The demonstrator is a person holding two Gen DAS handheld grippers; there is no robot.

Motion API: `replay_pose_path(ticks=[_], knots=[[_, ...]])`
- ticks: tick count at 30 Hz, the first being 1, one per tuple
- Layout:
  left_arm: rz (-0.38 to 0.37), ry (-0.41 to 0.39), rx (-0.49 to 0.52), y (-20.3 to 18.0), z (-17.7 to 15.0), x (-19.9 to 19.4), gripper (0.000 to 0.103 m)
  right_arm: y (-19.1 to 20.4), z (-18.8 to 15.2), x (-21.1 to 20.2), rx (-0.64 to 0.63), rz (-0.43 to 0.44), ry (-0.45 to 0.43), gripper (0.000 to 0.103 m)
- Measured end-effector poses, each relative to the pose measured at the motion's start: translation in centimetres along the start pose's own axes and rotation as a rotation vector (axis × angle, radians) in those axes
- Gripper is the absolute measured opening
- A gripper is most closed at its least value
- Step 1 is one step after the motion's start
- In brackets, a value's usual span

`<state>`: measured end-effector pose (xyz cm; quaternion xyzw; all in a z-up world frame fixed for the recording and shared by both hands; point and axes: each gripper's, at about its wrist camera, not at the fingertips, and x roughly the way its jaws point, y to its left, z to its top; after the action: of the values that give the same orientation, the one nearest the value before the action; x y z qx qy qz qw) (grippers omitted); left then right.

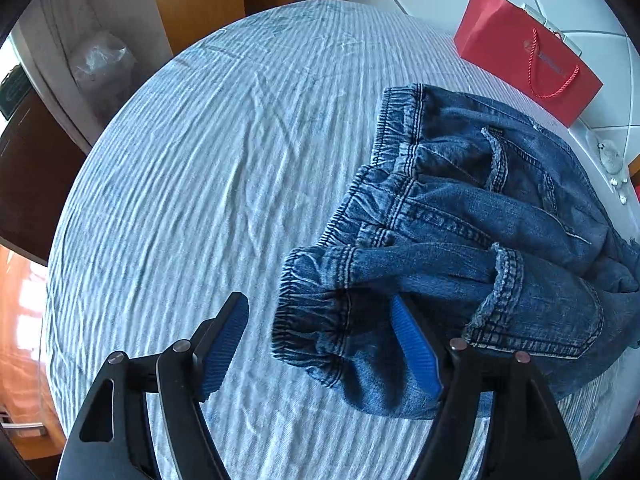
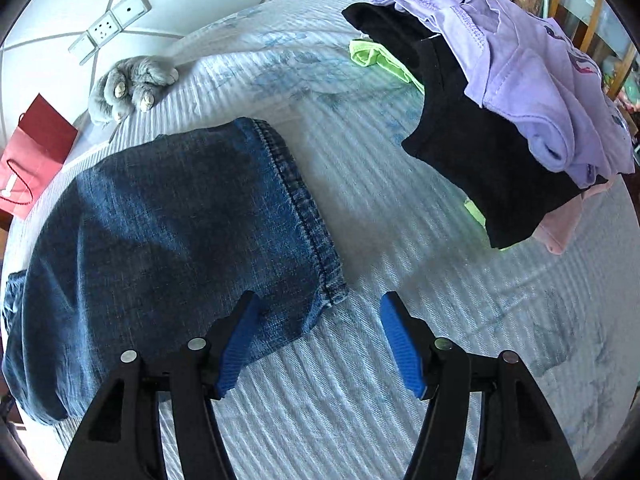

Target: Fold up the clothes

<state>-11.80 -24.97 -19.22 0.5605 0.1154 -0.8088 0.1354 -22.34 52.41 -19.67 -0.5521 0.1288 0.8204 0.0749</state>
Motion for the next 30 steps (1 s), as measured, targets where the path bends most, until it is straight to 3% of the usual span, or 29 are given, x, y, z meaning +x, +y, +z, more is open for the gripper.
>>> replay_pose_path(ticks=[7,9,10,11,12,13,17,21,24,27,30], knots=[[-0.009,0.007,-0.019,-0.3,0.2,1.3,0.073,0.5,0.3,0.3,-0.026,-0.026,-0.012,0.067],[-0.013,-0.007,-0.016,-0.9,0.2,1.1,0.064,1.2,0.5,0.6,-0.064,-0.075,-0.020,0.065],[-0.017,-0.015,-0.015,-1.3,0.2,0.9,0.048,1.8,0.6,0.7,-0.096,-0.110,-0.026,0.056],[-0.004,-0.024,-0.009,-1.9,0.2,0.7,0.039,2.4,0.7,0.5,-0.121,-0.105,-0.040,0.040],[0.043,-0.040,0.017,-2.9,0.2,0.5,0.039,3.0,0.9,0.4,-0.132,-0.108,-0.044,0.018],[0.078,-0.063,0.047,-3.6,0.2,0.0,0.037,3.5,1.0,0.3,-0.146,-0.128,-0.049,0.017],[0.112,-0.159,0.062,-4.0,0.2,-3.8,0.036,3.8,0.9,-3.5,-0.145,-0.094,-0.137,0.015],[0.058,-0.217,0.043,-2.2,0.3,-8.6,0.036,0.8,-0.6,-11.3,-0.085,-0.059,-0.252,0.015],[0.013,-0.226,0.035,-1.0,-0.3,-10.8,0.034,-2.3,-3.7,-16.8,-0.027,-0.052,-0.309,0.015],[-0.028,-0.199,0.033,0.2,-1.5,-11.2,0.034,-5.2,-7.5,-19.8,0.030,-0.053,-0.291,0.015],[-0.015,-0.142,0.066,0.3,-3.8,-9.2,0.034,-7.8,-11.9,-18.5,0.064,-0.092,-0.171,0.015]])
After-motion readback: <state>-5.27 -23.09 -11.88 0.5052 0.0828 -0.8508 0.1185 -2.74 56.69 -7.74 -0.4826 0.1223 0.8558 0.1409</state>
